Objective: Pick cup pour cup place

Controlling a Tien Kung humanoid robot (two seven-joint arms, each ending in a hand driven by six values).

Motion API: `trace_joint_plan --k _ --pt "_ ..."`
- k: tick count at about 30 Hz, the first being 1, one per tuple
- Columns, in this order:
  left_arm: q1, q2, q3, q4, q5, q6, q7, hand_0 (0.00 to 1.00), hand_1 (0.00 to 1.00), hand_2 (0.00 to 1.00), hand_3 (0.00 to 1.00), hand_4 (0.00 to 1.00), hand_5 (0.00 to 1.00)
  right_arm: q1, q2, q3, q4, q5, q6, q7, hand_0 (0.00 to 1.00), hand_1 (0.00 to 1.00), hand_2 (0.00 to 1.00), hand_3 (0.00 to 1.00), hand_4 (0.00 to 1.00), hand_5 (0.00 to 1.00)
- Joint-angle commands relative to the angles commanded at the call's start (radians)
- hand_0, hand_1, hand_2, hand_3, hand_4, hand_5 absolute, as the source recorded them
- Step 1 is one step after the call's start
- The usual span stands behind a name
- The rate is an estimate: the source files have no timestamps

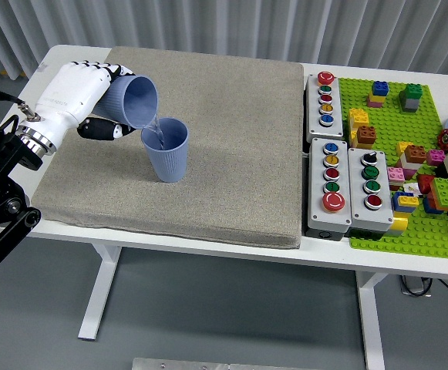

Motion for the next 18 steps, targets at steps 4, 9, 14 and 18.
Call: trace_joint_plan --k 4,9,14,18 --pt "-0.005 0.002 0.009 0.002 0.01 -0.002 0.001 0.609 0.562 0.624 0.581 0.736 0.136 0.0 0.0 0.0 0.0 0.0 0.0 0.0 0.719 0.683 0.726 0.692 0.317 0.301" --pt "-0.009 0.006 0.021 0.004 0.03 -0.001 0.005 0.608 0.562 0.623 0.579 0.737 0.137 -0.002 0.0 0.001 0.0 -0.003 0.0 0.0 0.719 0.683 0.726 0.693 0.32 0.301" --pt "-0.017 0.013 0.035 0.012 0.062 0.015 0.004 0.608 0.562 0.625 0.579 0.735 0.139 -0.003 0.0 0.002 0.0 -0.006 0.001 -0.001 0.719 0.683 0.725 0.692 0.321 0.3" --pt "-0.023 0.016 0.044 0.019 0.066 0.023 0.004 0.608 0.562 0.624 0.581 0.736 0.146 -0.004 0.0 0.001 0.0 -0.005 0.0 -0.001 0.719 0.683 0.725 0.692 0.322 0.301"
